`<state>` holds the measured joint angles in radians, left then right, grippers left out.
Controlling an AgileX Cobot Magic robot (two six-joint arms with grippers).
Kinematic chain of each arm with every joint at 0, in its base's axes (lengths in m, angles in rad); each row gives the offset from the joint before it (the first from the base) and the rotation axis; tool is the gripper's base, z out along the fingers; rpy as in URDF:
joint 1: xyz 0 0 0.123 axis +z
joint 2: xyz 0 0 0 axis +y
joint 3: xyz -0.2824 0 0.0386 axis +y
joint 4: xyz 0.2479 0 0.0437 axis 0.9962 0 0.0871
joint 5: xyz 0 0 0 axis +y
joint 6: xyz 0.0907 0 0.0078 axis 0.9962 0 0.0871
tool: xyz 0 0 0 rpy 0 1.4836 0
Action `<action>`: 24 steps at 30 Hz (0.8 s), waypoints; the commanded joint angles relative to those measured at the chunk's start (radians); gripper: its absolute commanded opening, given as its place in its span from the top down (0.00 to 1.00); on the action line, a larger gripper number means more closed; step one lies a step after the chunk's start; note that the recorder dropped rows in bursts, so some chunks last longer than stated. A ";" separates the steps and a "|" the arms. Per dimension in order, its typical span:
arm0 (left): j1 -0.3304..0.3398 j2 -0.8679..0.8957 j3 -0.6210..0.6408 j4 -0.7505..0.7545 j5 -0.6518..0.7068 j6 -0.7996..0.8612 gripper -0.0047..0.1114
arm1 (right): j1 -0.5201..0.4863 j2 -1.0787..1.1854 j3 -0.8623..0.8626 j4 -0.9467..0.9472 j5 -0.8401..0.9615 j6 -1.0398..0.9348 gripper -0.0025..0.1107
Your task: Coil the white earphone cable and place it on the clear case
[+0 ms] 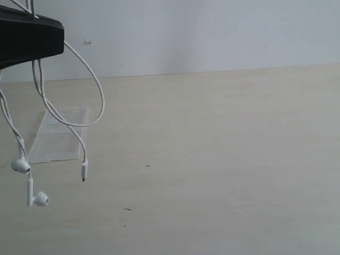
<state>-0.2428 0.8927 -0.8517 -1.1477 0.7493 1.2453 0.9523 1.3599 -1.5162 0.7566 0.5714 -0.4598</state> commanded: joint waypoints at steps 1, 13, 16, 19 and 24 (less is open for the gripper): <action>0.000 -0.024 0.003 0.100 -0.026 -0.075 0.96 | 0.000 -0.021 -0.007 -0.205 0.016 0.176 0.98; 0.002 -0.060 0.003 0.127 -0.039 -0.098 0.96 | 0.000 -0.020 -0.007 -0.503 0.142 0.430 0.98; 0.002 -0.067 0.003 0.148 -0.041 -0.102 0.96 | 0.000 -0.020 -0.007 -0.585 0.191 0.493 0.98; 0.002 -0.072 0.003 0.151 -0.041 -0.108 0.96 | 0.000 -0.020 -0.007 -0.616 0.223 0.513 0.98; 0.002 -0.072 0.003 0.175 -0.047 -0.130 0.96 | 0.000 -0.021 -0.007 -0.631 0.265 0.519 0.98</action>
<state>-0.2428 0.8283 -0.8517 -1.0002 0.7202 1.1389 0.9528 1.3489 -1.5162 0.1724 0.8084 0.0497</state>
